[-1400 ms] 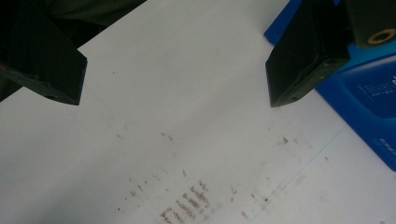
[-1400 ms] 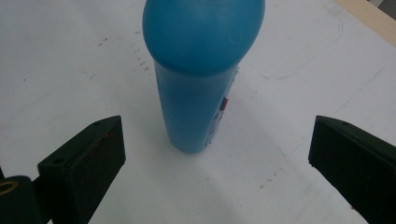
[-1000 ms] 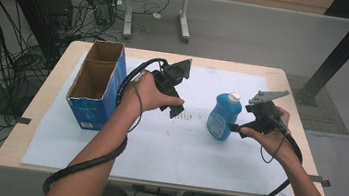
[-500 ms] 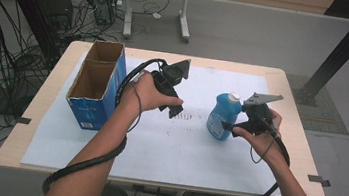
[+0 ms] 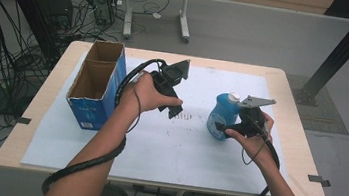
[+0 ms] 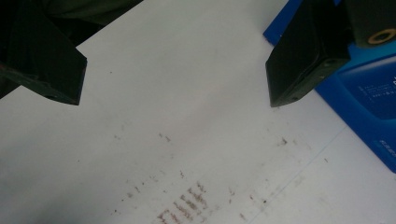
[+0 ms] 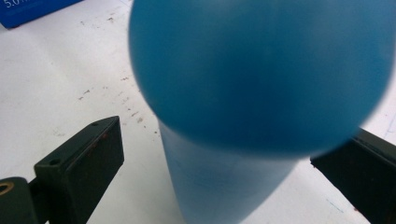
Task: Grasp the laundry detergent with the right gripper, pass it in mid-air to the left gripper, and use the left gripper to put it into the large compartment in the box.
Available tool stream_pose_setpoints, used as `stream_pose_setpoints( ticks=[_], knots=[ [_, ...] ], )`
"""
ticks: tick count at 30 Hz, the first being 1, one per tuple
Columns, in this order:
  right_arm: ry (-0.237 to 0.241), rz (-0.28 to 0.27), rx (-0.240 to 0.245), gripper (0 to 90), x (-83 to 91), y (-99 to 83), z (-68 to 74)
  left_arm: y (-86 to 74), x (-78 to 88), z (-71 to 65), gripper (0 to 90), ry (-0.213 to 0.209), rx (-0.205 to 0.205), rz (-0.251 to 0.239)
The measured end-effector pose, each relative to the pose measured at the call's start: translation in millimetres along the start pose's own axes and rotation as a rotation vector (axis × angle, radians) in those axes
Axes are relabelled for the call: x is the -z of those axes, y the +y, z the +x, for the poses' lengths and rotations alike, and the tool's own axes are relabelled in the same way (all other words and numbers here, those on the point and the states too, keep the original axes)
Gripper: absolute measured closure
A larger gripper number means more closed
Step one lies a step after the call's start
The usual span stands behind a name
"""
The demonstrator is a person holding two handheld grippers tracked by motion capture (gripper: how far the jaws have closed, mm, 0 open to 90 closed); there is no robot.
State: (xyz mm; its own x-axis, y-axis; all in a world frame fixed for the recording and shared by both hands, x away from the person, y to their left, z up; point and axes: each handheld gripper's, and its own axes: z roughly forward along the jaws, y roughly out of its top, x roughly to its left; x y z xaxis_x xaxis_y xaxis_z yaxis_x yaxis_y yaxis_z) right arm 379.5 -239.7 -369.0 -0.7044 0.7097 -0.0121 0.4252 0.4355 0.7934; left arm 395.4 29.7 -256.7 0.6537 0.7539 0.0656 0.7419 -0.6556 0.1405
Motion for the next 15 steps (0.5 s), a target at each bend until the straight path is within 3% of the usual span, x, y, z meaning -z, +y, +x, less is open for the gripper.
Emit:
stream_pose_setpoints(
  ticks=[15],
  knots=[
    [-0.013, -0.018, 0.001, 2.3, -5.1, -0.2, 1.3, 0.3, -1.8, 0.7, 5.7, 0.001, 0.003, 0.000]
  ],
)
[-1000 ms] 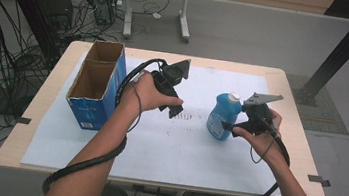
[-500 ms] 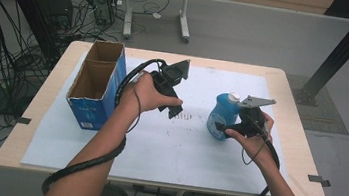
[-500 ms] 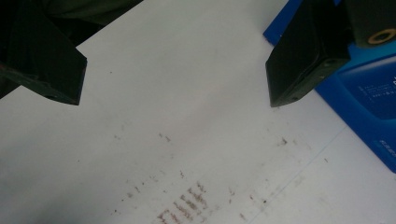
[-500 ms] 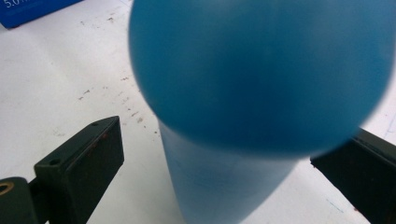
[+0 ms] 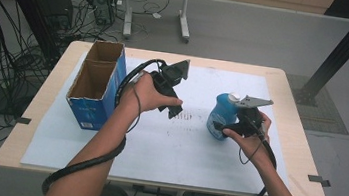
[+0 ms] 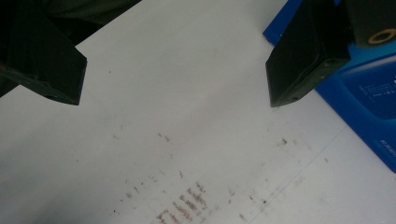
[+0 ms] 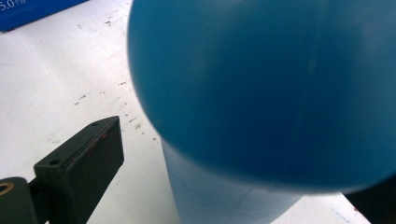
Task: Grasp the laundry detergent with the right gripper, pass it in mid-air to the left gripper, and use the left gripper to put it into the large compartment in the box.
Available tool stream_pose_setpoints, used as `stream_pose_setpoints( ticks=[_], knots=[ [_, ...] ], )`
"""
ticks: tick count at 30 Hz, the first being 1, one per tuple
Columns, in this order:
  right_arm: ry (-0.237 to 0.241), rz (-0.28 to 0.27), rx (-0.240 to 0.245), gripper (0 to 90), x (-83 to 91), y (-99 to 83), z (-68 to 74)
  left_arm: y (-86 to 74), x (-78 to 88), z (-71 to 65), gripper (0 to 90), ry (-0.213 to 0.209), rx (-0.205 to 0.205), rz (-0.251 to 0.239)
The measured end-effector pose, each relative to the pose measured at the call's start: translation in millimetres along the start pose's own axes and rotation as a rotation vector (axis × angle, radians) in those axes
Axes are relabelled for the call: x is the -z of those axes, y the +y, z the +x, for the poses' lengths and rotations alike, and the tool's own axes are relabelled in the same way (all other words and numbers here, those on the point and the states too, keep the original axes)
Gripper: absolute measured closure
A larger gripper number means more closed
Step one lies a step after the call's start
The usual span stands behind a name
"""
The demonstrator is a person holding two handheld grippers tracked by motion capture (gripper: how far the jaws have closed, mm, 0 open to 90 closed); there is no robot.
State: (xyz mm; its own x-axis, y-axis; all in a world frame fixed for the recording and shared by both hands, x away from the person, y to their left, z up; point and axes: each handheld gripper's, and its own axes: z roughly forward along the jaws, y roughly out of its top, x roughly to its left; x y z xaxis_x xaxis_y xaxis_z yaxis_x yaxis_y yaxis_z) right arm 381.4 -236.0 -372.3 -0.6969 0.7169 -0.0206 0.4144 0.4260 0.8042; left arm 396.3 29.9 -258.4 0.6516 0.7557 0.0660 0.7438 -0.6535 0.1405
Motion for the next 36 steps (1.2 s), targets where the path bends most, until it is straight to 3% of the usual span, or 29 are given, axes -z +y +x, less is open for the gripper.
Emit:
stream_pose_setpoints(
  ticks=[36],
  knots=[
    [-0.007, -0.022, 0.002, 2.1, 3.2, 0.2, 0.2, 1.3, 2.7, -0.4, 5.7, 0.002, -0.002, -0.004]
  ],
)
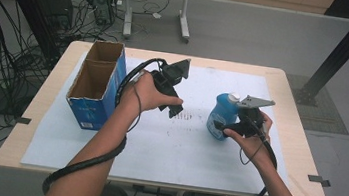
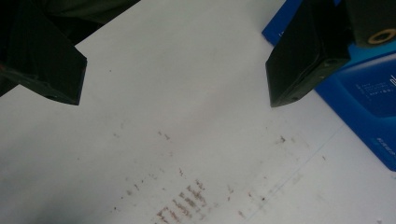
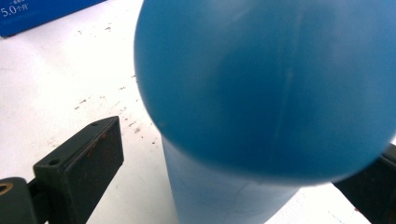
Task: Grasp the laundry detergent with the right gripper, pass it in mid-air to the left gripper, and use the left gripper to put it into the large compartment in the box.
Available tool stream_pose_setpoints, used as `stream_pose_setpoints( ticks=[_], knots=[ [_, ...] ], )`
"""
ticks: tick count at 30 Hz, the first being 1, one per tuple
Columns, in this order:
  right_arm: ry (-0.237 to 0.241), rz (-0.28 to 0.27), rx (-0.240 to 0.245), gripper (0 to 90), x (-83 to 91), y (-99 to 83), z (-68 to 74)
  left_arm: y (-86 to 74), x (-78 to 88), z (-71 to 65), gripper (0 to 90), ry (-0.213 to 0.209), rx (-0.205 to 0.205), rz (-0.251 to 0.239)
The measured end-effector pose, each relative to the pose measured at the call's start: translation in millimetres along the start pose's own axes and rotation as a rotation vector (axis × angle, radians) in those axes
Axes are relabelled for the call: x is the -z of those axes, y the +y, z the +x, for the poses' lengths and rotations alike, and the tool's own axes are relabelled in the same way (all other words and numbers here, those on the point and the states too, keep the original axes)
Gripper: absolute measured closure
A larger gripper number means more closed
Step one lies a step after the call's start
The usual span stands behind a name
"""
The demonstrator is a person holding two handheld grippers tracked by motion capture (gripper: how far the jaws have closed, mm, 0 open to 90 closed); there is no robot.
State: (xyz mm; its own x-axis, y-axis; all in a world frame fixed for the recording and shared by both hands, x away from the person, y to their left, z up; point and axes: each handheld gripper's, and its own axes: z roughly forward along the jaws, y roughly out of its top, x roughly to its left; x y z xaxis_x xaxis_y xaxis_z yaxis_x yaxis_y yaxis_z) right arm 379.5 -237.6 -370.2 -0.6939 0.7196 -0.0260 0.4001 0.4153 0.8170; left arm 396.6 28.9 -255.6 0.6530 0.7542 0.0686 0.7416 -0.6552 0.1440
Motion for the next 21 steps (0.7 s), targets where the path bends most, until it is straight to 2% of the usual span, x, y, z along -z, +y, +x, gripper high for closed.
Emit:
stream_pose_setpoints(
  ticks=[21],
  knots=[
    [-0.004, -0.010, -0.003, 2.1, 0.2, -0.5, 0.3, 1.3, -0.5, -0.1, 5.7, -0.001, -0.001, -0.001]
  ],
)
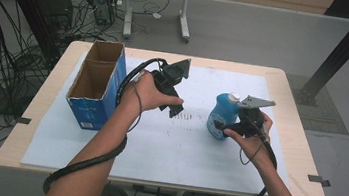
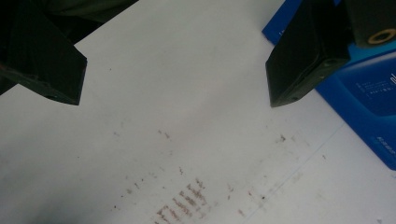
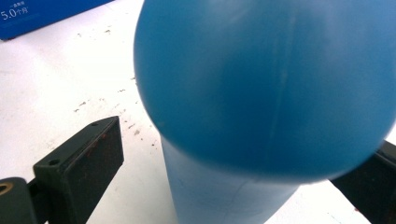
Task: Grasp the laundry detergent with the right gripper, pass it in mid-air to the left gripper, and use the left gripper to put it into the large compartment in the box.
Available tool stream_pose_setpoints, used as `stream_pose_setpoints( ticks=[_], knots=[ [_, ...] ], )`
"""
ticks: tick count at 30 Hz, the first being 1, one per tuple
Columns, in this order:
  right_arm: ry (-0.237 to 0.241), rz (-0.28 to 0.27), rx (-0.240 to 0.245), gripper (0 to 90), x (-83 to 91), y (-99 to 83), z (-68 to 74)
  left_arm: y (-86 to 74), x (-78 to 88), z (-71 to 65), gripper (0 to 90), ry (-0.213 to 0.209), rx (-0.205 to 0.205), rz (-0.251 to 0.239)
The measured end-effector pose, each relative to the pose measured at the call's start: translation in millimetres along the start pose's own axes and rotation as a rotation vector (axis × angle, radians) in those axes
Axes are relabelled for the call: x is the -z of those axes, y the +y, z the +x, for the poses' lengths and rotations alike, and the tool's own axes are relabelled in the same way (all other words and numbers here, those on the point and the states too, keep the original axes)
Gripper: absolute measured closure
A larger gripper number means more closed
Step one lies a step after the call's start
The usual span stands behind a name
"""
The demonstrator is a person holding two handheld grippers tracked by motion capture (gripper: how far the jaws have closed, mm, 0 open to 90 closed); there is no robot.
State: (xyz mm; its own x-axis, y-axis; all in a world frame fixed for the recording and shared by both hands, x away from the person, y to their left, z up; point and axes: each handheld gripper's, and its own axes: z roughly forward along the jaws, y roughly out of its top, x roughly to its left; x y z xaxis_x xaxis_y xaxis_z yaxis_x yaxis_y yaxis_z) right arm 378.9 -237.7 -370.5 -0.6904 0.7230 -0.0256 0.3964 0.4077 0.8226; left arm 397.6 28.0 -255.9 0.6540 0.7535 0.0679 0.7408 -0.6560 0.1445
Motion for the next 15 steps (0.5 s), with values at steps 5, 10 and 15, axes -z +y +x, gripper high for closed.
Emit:
stream_pose_setpoints(
  ticks=[5, 10, 15],
  knots=[
    [0.002, -0.001, 0.001, 2.1, -0.6, -0.3, -0.1, 0.5, 0.1, -0.4, 5.7, 0.000, 0.002, -0.003],
    [0.001, -0.003, -0.002, 2.1, -0.9, -0.9, 0.1, -0.1, 0.3, 0.6, 5.7, 0.001, 0.001, -0.001],
    [0.002, -0.004, -0.002, 2.1, -1.3, -1.2, 0.8, -0.3, 0.3, 0.8, 5.7, 0.000, 0.004, -0.003]
  ],
)
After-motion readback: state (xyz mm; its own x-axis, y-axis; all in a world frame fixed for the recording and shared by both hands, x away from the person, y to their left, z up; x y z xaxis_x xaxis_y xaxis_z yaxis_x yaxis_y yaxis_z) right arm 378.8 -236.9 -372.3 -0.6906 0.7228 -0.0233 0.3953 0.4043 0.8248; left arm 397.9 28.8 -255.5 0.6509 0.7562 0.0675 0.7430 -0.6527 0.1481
